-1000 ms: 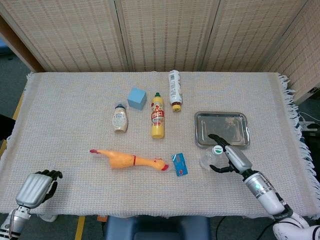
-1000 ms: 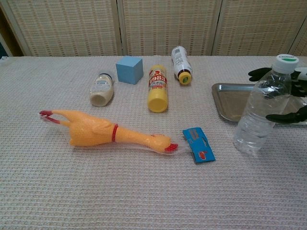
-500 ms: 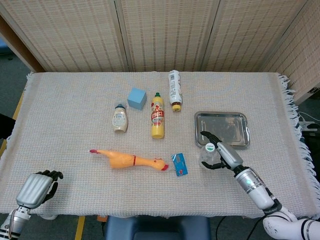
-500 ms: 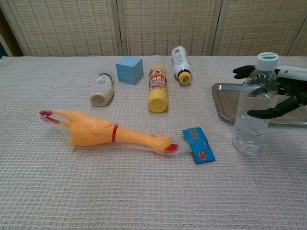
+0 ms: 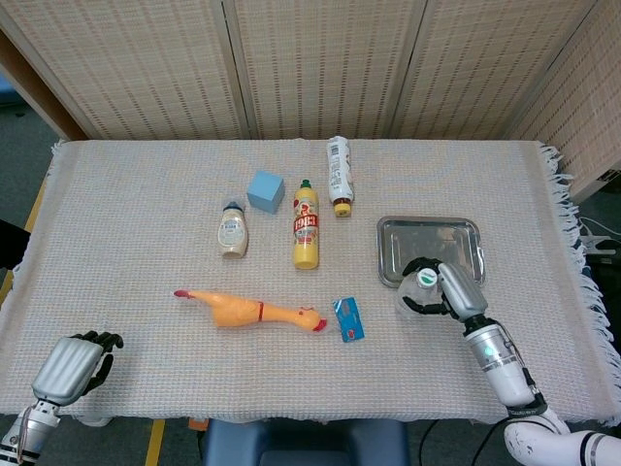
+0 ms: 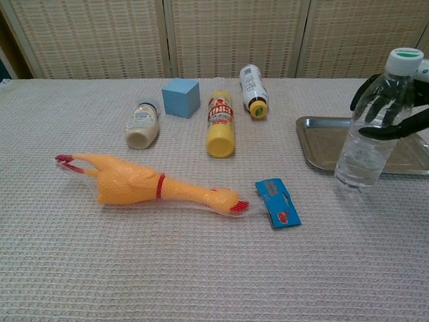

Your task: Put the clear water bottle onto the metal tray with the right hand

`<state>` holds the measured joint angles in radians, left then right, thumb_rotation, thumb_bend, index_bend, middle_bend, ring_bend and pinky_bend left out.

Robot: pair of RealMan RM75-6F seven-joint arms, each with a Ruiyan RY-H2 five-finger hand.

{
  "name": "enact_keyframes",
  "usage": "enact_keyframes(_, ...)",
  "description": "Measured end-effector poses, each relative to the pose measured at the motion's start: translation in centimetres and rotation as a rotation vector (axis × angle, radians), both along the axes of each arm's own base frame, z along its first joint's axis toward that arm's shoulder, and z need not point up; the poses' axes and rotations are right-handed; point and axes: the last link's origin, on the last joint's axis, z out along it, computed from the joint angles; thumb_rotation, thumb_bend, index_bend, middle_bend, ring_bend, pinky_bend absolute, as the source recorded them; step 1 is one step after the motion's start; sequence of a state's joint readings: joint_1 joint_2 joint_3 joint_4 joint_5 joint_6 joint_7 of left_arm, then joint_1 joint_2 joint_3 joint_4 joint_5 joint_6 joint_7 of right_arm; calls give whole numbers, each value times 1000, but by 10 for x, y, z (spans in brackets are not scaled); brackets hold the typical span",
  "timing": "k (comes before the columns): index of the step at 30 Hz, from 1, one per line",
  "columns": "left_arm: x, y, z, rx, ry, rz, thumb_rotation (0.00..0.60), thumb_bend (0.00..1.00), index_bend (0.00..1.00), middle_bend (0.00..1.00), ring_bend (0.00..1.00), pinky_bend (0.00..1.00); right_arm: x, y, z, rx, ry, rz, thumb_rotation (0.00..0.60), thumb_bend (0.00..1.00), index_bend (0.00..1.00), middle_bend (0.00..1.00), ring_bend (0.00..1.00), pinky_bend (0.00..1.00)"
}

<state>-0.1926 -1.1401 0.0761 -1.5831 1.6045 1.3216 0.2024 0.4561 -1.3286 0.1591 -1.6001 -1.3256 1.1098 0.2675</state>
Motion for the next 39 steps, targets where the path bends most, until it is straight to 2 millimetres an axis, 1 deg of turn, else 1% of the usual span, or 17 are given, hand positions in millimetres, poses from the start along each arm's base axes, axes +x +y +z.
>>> enact_keyframes(3,0,0,0,0,-4,0,600,609,412,477,447,606,4,-2,11,-95,73,30,600,38,819,578,431,516)
enact_keyframes(7,0,0,0,-1,-3,-1,600,609,413,477,447,606,11,-5,26,-285,210,82,600,38,832,586,441,525)
enact_keyframes(11,0,0,0,-2,-5,0,600,609,413,477,448,606,17,-3,34,-457,340,117,600,39,841,595,450,538)
enact_keyframes(13,0,0,0,-2,-2,2,600,609,413,477,448,606,19,0,35,-500,370,116,600,39,841,595,452,541)
enact_keyframes(15,0,0,0,-1,-4,3,600,609,413,477,447,605,19,1,35,-490,365,111,600,40,841,596,452,541)
enact_keyframes(18,0,0,1,2,-6,1,600,608,413,478,448,606,21,1,31,-398,291,104,600,41,841,597,453,542)
enact_keyframes(21,-1,0,1,1,-4,4,600,608,413,478,448,606,22,0,29,-263,145,98,600,43,842,597,453,542)
enact_keyframes(28,0,0,0,-3,-1,3,600,608,413,477,448,606,25,-1,31,76,-345,29,600,49,841,597,453,542)
enact_keyframes(32,0,0,0,-3,-3,3,600,608,412,477,447,606,22,-2,33,171,-540,-33,600,54,842,597,453,543)
enact_keyframes(35,0,0,0,-1,-2,3,600,609,413,477,447,606,19,-3,34,196,-605,-58,600,58,842,597,453,544)
enact_keyframes(39,0,0,0,-1,-2,4,600,609,413,477,447,606,14,-6,36,149,-594,-52,600,60,842,597,453,544)
